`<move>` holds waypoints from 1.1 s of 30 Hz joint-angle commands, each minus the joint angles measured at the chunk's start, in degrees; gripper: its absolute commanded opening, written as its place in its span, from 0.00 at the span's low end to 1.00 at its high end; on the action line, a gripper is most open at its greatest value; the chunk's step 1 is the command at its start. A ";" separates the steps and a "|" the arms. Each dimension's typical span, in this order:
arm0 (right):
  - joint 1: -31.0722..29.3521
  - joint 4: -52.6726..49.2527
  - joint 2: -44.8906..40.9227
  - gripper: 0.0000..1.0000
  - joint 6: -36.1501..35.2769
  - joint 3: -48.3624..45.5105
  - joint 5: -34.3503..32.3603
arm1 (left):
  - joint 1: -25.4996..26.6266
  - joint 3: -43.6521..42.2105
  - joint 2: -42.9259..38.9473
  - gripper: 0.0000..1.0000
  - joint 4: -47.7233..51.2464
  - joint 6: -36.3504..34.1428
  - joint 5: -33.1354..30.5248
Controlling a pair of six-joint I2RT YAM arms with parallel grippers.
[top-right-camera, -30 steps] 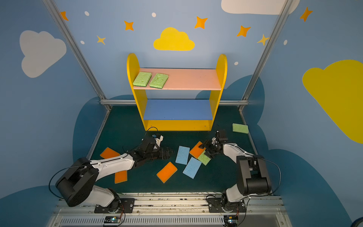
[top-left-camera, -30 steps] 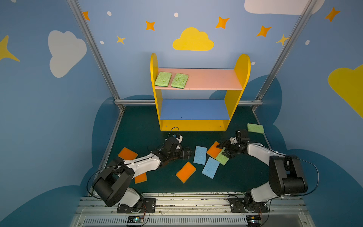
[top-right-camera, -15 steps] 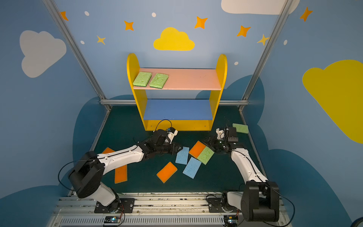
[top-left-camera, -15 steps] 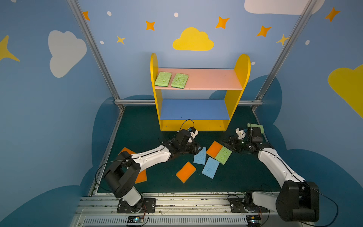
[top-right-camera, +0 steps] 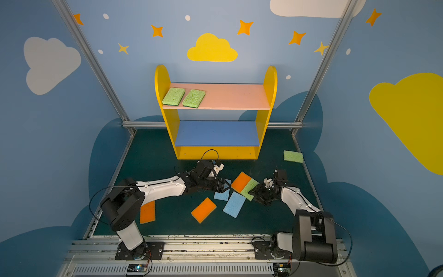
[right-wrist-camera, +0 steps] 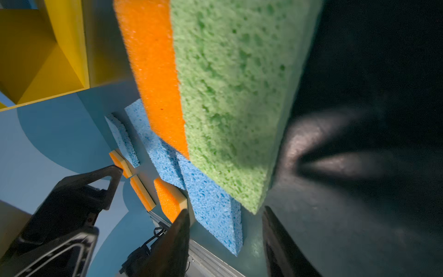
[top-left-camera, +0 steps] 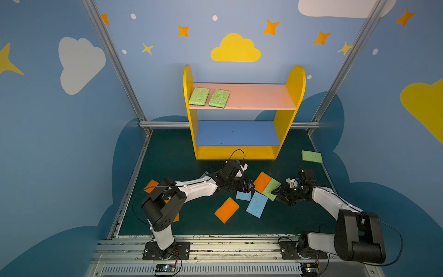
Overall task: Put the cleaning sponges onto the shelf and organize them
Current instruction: 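Close the right gripper on the green sponge beside the orange sponge, then raise the held green sponge up to the pink shelf with the right gripper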
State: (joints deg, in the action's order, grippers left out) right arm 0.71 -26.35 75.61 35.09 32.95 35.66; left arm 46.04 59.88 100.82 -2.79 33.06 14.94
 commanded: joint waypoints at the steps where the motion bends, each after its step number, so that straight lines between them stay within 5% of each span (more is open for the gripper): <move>1: 0.92 2.88 0.45 0.49 1.31 -1.39 -0.58 | 0.11 -0.01 -1.94 0.83 1.73 -0.69 -1.20; 18: 2.01 10.52 5.50 0.32 3.23 -3.41 -1.46 | -0.14 -2.57 -4.39 0.89 2.22 -0.56 -4.82; 22: 2.18 10.39 6.25 0.00 2.66 -3.14 -1.56 | -0.43 -3.43 -5.50 0.89 2.30 -0.40 -4.99; 33: 2.13 -0.39 -4.22 0.00 -1.96 1.18 -0.66 | -1.75 -7.18 -14.85 0.90 6.40 -1.00 -7.64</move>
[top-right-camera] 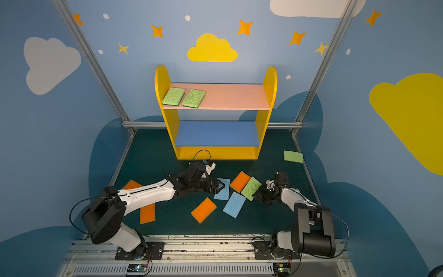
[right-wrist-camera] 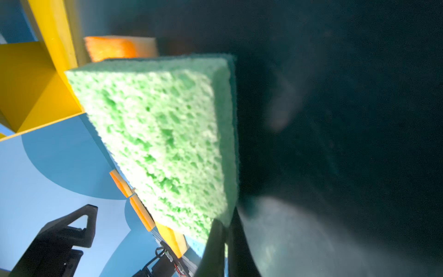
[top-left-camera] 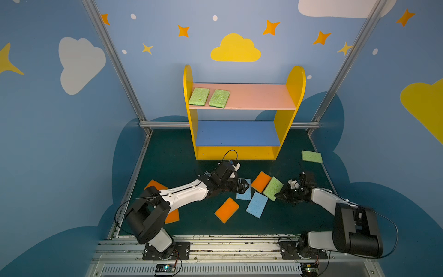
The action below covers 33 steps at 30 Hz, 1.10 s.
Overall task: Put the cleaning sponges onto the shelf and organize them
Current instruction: 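Raise the held green sponge up to the pink shelf with the right gripper, then lower the green sponge onto the pink shelf next to the others and release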
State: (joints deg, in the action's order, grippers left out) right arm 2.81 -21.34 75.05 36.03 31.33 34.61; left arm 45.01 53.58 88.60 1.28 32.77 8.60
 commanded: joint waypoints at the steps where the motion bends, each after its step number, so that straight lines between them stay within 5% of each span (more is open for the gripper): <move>1: 0.03 -7.13 -5.15 0.00 -4.13 3.99 1.37 | -1.14 -1.50 -3.90 0.90 2.73 -0.70 -1.39; 7: -4.58 -14.52 -12.67 0.00 -12.46 14.67 4.44 | -4.25 -5.30 -11.77 0.92 5.30 -1.06 -1.83; 16: -16.40 -10.47 -13.79 0.00 -10.38 34.27 -5.05 | -8.56 -11.12 -20.36 0.94 6.20 -0.72 -3.41; 24: -25.11 -19.80 5.64 0.00 -14.27 68.19 -10.43 | -9.94 -12.75 -21.74 0.95 6.42 -0.84 -3.50; 33: -27.09 -33.73 32.60 0.00 -14.68 112.85 -11.99 | -10.24 -13.15 -19.73 0.95 4.55 -0.56 -3.34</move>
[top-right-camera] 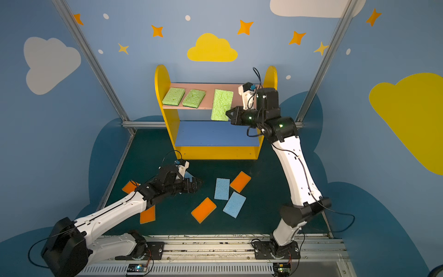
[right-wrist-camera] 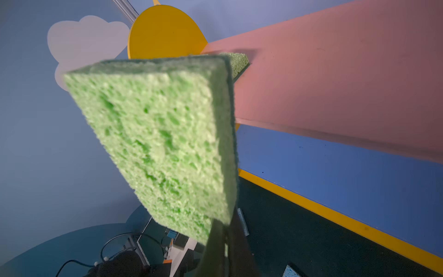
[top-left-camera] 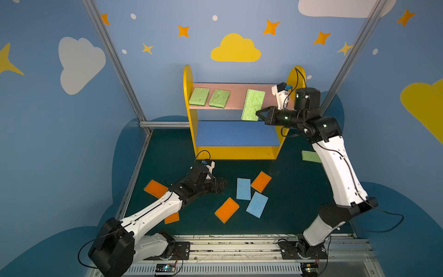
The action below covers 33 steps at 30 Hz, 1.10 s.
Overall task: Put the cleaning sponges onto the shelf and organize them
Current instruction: 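Lower the green sponge onto the pink shelf next to the others and release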
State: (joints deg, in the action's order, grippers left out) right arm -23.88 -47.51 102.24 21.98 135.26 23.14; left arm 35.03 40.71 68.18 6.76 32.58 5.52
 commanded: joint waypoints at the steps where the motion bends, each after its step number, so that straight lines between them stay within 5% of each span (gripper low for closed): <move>1: -0.46 -8.61 8.15 0.00 -0.48 13.30 -0.21 | -0.31 -0.28 0.90 0.95 -1.17 -0.42 -0.25; 5: -0.13 -8.41 16.06 0.00 1.17 23.55 0.95 | -0.31 -0.09 2.42 0.95 -1.75 -0.63 -0.09; 20: 1.10 2.61 21.11 0.00 4.91 20.35 3.18 | -0.39 0.78 7.79 0.95 -3.60 -0.41 2.77; 28: 1.30 5.17 22.13 0.34 5.72 19.86 5.25 | -0.32 0.69 7.83 0.95 -3.60 -0.33 2.84; 33: 1.31 6.23 21.71 0.42 5.71 18.52 5.31 | -0.41 0.69 7.68 0.95 -3.44 -0.37 2.74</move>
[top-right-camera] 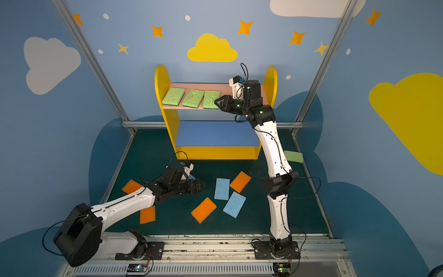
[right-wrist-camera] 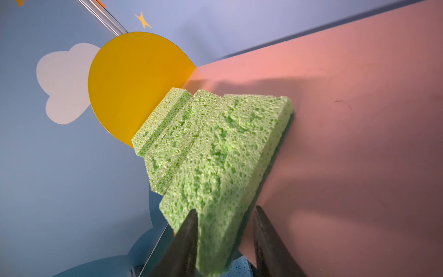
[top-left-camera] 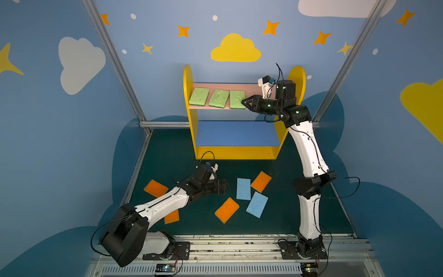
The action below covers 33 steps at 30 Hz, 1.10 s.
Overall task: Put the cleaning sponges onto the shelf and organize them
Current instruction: 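Lower the green sponge onto the pink shelf next to the others and release, then push the third green sponge against the other two with the right gripper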
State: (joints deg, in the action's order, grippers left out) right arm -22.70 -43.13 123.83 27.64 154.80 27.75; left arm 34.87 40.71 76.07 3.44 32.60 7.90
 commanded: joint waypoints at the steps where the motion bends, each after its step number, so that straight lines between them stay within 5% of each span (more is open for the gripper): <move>1: 0.11 2.05 -0.03 0.43 -0.03 -1.29 0.74 | -0.26 0.69 -0.31 0.95 -0.10 -0.34 0.29; 12: -0.65 6.31 -4.82 0.52 0.40 -11.00 1.58 | -0.24 1.04 -0.25 0.95 -0.10 -0.45 0.27; 33: -2.71 7.75 -0.53 0.48 1.28 -7.03 1.05 | -0.60 1.04 -0.91 0.95 1.20 -1.22 0.05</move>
State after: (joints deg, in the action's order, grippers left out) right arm -25.04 -33.93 121.05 28.53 146.47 29.45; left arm 34.59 40.73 76.07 3.79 32.34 7.90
